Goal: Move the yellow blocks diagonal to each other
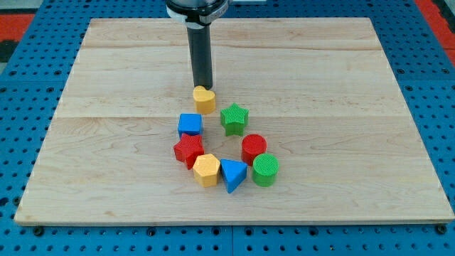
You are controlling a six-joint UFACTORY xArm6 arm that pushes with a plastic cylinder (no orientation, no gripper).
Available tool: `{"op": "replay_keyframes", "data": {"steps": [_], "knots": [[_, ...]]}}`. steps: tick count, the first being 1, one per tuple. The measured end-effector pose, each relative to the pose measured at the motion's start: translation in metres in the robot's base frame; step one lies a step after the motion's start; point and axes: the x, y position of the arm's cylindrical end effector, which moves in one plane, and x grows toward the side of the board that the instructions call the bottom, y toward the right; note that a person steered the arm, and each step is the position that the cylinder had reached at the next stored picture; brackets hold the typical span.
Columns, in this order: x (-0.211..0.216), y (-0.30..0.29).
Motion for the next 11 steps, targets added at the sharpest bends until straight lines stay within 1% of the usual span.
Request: {"op": "replay_keyframes", "data": {"steps": [1,2,3,4,5,6,7,8,9,10,11], "knots": [[0.023,0.0],[-0.017,0.0],[-0.032,0.036],[0.007,0.11],[0.015,0.129],[0.015,0.129],[0.042,0.141],[0.15,0.146],[0.213,0.053],[0.178,0.002],[0.152,0.033]]}}
